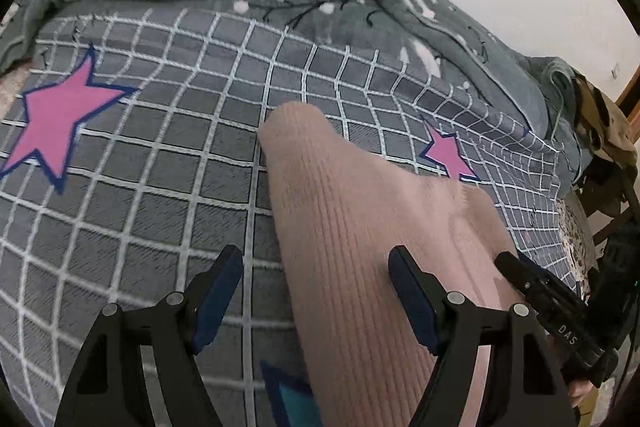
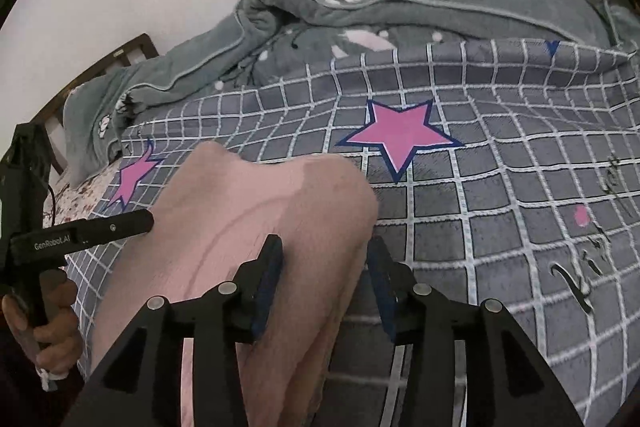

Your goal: Fold small clothes

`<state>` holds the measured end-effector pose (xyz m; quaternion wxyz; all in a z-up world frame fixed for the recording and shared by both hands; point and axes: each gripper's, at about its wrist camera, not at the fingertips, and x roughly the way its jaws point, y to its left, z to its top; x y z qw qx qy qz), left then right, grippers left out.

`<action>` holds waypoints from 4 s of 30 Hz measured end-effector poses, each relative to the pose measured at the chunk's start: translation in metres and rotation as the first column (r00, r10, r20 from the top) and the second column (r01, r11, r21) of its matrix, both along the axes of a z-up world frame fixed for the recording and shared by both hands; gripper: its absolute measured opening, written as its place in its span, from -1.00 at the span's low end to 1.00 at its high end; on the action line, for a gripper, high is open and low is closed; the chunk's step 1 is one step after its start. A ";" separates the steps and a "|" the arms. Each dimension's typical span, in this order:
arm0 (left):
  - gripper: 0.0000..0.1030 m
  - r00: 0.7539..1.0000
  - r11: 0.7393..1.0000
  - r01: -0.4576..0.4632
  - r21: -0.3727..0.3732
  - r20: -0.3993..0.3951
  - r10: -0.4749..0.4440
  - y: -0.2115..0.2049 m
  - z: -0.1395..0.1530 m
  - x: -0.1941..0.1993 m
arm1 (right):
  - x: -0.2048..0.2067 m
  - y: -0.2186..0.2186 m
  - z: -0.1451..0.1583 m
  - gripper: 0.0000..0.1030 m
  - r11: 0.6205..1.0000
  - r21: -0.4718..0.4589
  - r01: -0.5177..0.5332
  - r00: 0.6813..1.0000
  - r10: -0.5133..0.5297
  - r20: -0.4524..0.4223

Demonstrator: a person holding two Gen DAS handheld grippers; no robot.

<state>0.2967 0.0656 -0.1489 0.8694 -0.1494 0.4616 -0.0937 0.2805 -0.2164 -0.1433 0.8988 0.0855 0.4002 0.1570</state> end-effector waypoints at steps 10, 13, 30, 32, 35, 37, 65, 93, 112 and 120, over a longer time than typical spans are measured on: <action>-0.71 0.995 0.999 0.015 -0.041 0.104 -0.011 -0.001 0.004 0.007 | 0.010 -0.009 0.003 -0.80 0.993 0.109 -0.046 0.993 0.034 0.110; -0.68 0.998 1.000 0.013 -0.026 0.064 -0.012 -0.002 -0.001 0.012 | 0.021 -0.005 -0.015 -0.75 0.996 0.081 -0.038 0.999 0.038 0.003; 0.18 0.995 1.000 0.026 -0.008 0.091 -0.026 -0.015 0.023 -0.064 | -0.053 0.010 0.023 -0.29 0.988 -0.153 0.011 0.996 0.003 0.092; 0.18 0.994 1.000 0.030 0.008 0.100 -0.031 -0.016 0.029 -0.079 | -0.066 0.012 0.023 -0.29 0.986 -0.164 0.002 0.995 0.014 0.100; 0.18 0.994 0.999 0.030 0.037 0.108 -0.034 -0.019 0.036 -0.096 | -0.082 0.010 0.021 -0.29 0.989 -0.149 -0.005 0.998 0.015 0.069; 0.18 0.993 0.998 0.018 0.068 0.116 -0.026 -0.021 0.042 -0.108 | -0.092 0.006 0.023 -0.29 0.992 -0.129 -0.006 0.998 0.014 0.055; 0.66 0.960 0.956 -0.147 0.254 0.270 0.075 -0.043 0.130 -0.268 | -0.270 -0.016 0.146 0.75 0.969 -0.190 0.156 0.963 -0.107 0.246; 0.72 0.951 0.942 -0.173 0.287 0.296 0.084 -0.046 0.137 -0.284 | -0.290 -0.022 0.145 0.82 0.970 -0.169 0.172 0.957 -0.124 0.261; 0.72 0.946 0.941 -0.172 0.293 0.314 0.075 -0.049 0.142 -0.291 | -0.294 -0.025 0.146 0.82 0.973 -0.153 0.175 0.956 -0.131 0.264; 0.72 0.947 0.944 -0.165 0.285 0.312 0.071 -0.052 0.142 -0.292 | -0.296 -0.025 0.146 0.82 0.971 -0.158 0.177 0.954 -0.130 0.269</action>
